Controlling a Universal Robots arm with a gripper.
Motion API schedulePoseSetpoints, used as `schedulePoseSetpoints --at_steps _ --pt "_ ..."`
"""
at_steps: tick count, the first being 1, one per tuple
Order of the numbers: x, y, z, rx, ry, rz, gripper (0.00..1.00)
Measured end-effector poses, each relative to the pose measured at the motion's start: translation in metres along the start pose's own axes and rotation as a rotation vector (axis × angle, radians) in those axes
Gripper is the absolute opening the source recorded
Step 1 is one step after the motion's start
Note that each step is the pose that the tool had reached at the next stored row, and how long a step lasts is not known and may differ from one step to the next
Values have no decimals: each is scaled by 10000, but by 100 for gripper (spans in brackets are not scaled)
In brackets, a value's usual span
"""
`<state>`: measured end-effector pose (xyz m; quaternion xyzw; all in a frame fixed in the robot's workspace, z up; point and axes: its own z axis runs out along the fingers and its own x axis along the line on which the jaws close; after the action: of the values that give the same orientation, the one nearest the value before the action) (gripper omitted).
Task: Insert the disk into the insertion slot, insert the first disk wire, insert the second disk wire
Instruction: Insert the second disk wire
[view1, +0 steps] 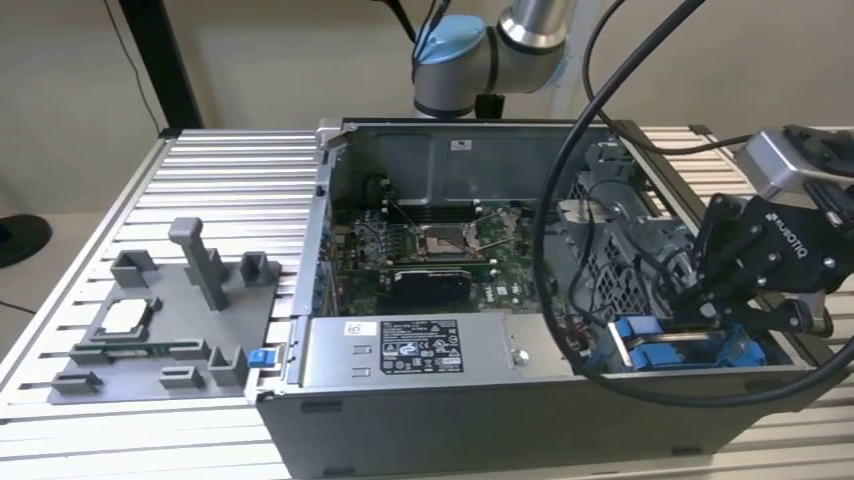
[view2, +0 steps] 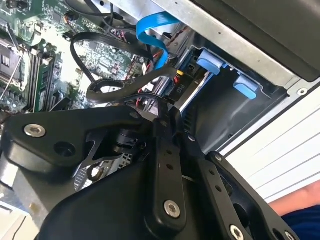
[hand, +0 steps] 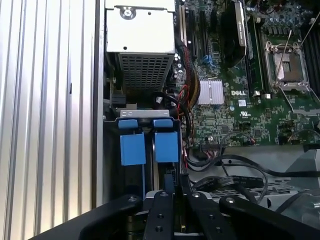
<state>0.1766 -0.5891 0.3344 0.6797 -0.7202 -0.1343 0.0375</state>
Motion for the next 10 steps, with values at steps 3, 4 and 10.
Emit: schedulePoseSetpoints --at_steps 3,4,10 --pt "5 -11 38 3 17 3 0" --pt "6 -13 45 4 20 3 0" --pt "7 -13 51 -1 -7 1 100"
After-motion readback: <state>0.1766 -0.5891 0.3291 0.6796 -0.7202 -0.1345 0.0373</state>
